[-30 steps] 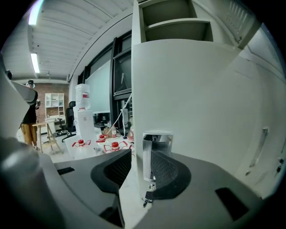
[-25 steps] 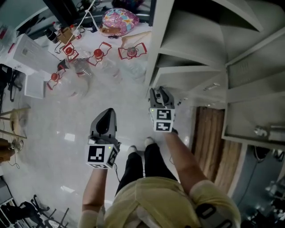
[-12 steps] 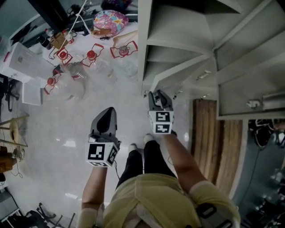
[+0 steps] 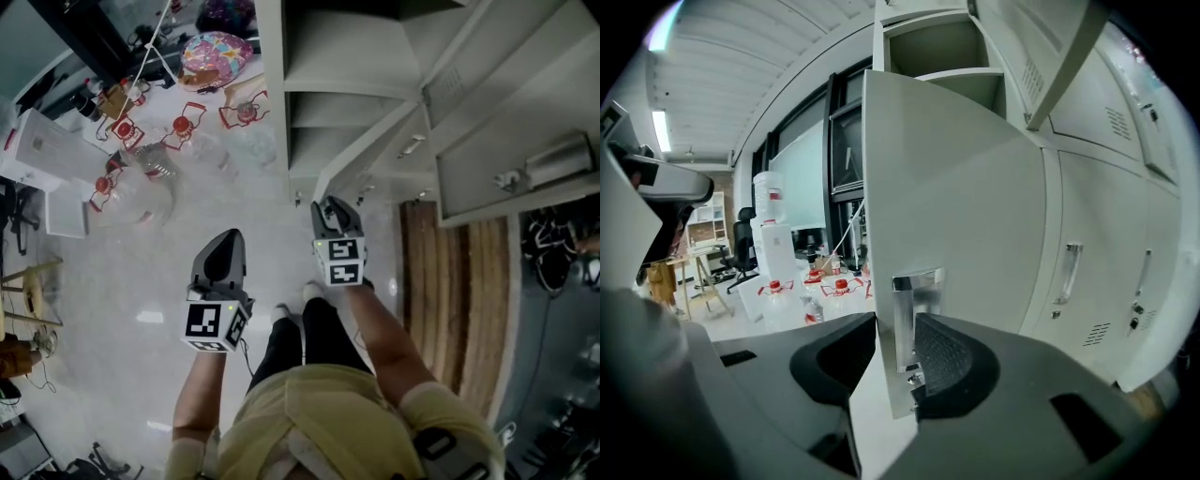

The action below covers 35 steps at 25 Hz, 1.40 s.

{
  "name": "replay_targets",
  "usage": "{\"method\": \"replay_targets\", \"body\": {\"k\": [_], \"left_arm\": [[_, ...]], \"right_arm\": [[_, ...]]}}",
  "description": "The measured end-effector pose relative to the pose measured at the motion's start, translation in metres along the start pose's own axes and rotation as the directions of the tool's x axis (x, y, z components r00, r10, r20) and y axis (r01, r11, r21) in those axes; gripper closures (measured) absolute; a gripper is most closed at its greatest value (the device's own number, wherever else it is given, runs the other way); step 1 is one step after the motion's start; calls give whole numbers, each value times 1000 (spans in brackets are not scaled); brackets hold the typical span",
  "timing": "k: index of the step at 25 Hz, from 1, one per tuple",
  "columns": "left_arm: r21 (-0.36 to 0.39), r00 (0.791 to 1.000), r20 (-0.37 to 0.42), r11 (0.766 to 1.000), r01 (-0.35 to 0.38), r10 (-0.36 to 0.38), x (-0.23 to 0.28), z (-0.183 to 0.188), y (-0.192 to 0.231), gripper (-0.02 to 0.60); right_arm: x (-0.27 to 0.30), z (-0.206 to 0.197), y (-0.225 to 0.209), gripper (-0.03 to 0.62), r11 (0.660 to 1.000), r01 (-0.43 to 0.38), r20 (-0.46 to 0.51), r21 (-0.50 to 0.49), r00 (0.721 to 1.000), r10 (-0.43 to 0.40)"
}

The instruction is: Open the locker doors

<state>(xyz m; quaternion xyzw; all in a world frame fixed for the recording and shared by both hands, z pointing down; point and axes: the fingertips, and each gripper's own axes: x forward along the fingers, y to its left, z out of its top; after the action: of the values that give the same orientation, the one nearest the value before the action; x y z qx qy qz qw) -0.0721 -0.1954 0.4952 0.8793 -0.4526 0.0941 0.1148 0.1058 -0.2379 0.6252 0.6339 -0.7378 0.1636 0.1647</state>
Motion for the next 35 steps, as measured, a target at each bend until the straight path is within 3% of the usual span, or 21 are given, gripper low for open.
{"method": "replay_targets", "body": {"k": [6,13,20,35], "left_arm": [[9,999,-24,999,34,-34,3,-1,-17,578],[39,996,6,995,92,-92,11,2,-39,577],[9,987,-33,988,155,-155,17,-6,-64,577],[57,961,-28,960,275,-274,39,1,-104,577]], "right_arm": [[-25,-12,-10,471,1000,18,-14,11,1000,-18],[-57,-27,-29,471,997,71,-42,39,997,-69],[-84,-40,-50,471,991,126,-66,42,990,-123],[-133,-52,-100,471,954,276,-72,115,960,-269]]}}
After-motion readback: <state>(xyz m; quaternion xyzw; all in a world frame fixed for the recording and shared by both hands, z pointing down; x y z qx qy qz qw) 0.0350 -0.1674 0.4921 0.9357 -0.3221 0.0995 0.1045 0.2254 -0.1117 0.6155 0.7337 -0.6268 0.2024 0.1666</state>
